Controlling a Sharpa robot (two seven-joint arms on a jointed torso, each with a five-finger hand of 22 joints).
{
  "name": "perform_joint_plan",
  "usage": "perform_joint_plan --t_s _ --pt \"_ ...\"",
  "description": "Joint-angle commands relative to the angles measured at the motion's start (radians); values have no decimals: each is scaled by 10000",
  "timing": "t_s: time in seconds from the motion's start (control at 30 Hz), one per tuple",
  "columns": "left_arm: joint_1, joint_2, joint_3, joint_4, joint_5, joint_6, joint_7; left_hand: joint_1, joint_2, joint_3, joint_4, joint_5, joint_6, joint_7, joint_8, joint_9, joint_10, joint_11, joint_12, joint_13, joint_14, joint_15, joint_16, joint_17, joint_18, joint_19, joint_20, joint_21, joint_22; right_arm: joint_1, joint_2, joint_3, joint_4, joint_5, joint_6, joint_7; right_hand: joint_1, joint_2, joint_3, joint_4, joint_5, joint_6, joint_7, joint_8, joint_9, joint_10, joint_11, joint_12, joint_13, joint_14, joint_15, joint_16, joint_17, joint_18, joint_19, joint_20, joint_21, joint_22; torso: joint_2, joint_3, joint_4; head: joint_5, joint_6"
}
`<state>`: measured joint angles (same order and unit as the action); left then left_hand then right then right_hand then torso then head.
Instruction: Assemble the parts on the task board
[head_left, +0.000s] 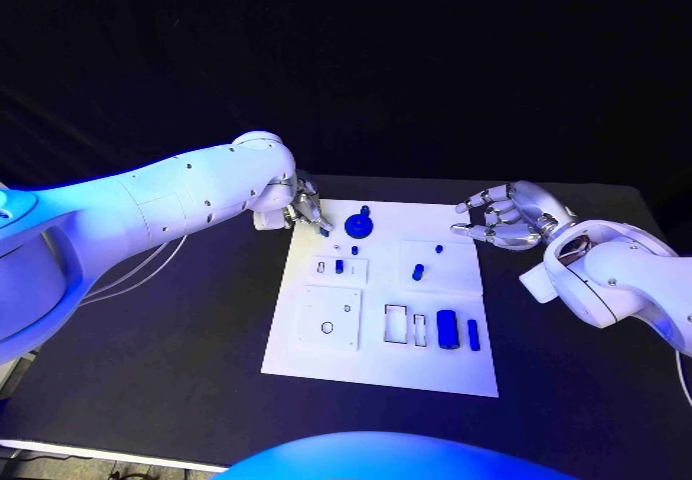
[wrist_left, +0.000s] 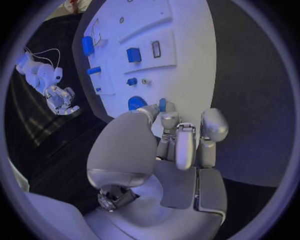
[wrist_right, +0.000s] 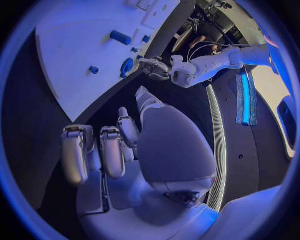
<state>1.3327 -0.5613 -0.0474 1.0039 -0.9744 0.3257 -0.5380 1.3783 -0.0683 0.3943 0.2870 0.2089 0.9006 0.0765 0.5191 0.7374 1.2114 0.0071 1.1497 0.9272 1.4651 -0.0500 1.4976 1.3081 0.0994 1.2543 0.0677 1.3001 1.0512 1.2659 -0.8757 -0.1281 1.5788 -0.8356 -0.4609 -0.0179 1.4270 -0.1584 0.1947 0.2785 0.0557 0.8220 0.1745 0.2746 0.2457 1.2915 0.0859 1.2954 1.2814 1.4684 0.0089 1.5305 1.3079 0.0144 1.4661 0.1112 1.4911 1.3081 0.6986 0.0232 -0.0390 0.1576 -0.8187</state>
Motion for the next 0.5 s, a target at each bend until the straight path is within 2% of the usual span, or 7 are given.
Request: perform_joint_plan --t_s 0.03,0.1,0.2,0.3,0.37,0.5 --pt "-5 8 2 4 320 4 196 287 -157 807 -236 7 -113 -8 125 205 11 -39 -50 -29 572 -38 43 1164 92 4 -91 13 40 -6 12 1 1 -58 80 101 17 10 -28 39 42 18 -18 49 -17 -70 23 -43 -9 793 18 -49 1758 79 660 16 -37 2063 -2 -3 -6 -5 0" --pt "-5 -2 2 15 385 -17 206 295 -303 1340 -373 16 -159 17 197 269 25 -22 -62 -53 576 -26 50 1175 90 3 -81 19 56 -6 15 1 -1 -58 79 102 17 10 -28 39 42 18 -18 49 -17 -70 23 -43 -9 793 18 -49 1758 79 660 16 -37 2063 -4 -4 -7 -3 3" --pt "-5 -44 2 63 460 -101 231 14 -654 2636 -814 16 -218 70 401 448 73 34 -60 -77 584 8 65 1200 89 19 -57 58 126 -6 20 1 -7 -58 76 105 17 10 -28 39 42 18 -18 49 -17 -70 23 -43 -9 793 18 -49 1758 79 660 16 -37 2063 -7 -2 -5 4 7" --pt "-5 -126 2 163 586 -267 252 -190 -811 3166 -1079 41 -208 75 518 557 112 7 -37 -61 604 3 91 1250 75 60 -54 107 209 -6 25 1 -14 -58 71 109 17 10 -28 39 42 18 -18 49 -17 -70 23 -43 -9 793 18 -49 1758 79 660 16 -37 2063 -14 -1 4 21 9" --pt "-5 -211 3 277 712 -404 268 -419 -1004 3733 -1368 75 -157 64 626 661 208 -3 26 9 634 -16 125 1316 57 134 -71 186 328 -6 25 1 -18 -58 68 110 17 10 -28 39 42 18 -18 49 -17 -70 23 -43 -9 793 18 -49 1758 79 660 16 -37 2063 -13 -1 15 27 -3" --pt "-2 -511 5 714 952 -715 275 -904 -1302 4435 -1775 245 7 -7 741 772 507 -77 210 231 751 -79 266 1612 -15 373 -118 407 688 -6 15 1 -24 -58 62 112 17 10 -28 39 42 18 -18 49 -17 -70 23 -43 -9 793 18 -49 1758 79 660 16 -37 2063 -11 -8 26 37 -1"
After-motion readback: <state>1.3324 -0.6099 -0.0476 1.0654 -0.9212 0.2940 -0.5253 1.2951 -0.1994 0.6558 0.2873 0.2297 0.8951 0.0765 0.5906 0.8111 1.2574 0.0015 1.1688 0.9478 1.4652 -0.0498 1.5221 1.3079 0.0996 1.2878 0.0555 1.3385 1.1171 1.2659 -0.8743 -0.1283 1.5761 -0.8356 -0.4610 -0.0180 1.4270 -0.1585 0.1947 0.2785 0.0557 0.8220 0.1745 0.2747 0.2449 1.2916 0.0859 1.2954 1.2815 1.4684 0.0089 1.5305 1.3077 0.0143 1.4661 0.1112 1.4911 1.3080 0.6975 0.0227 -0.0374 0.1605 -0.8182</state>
